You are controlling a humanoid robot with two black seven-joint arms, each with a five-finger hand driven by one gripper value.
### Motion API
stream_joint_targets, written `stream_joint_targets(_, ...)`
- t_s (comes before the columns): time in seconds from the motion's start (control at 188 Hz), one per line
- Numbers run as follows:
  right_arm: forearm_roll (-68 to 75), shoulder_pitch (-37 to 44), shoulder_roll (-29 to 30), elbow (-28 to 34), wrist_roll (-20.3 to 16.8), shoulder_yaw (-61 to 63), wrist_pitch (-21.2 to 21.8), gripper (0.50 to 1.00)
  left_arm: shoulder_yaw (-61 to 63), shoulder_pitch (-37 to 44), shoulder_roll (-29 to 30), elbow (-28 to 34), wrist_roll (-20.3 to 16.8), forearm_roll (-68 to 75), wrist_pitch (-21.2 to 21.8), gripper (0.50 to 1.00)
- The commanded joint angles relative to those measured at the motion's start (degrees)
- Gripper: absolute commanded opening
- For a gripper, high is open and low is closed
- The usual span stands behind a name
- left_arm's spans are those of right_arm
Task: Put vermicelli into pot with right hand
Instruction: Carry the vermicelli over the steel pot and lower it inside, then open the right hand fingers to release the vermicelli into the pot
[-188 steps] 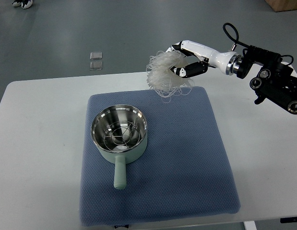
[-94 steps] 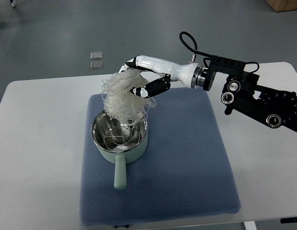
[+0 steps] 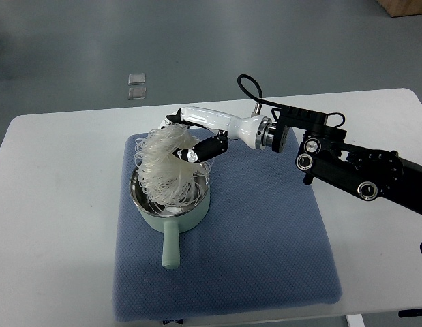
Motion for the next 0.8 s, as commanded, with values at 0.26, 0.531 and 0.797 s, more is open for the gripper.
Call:
stream_joint_targets(0.26,-0.65,0.08,0.9,-1.36,-0.03,-0.69,-0.05,0.5,0.0,0.0,0.0,0.0,0.0,0.0,0.02,1.0)
stream_joint_targets(0.531,-0.65,0.08,2.57,-3.91,-0.03,-0.69,-0.66,0.627,0.0,0.0,0.0,0.09,0.0,0.0,0.02,1.0)
stream_joint_targets(0.797,0.23,-0.71,3.09,-4.18,0.06,-0.69,-3.39,0.862,0.0,0.0,0.0,0.0,0.0,0.0,0.02,1.0)
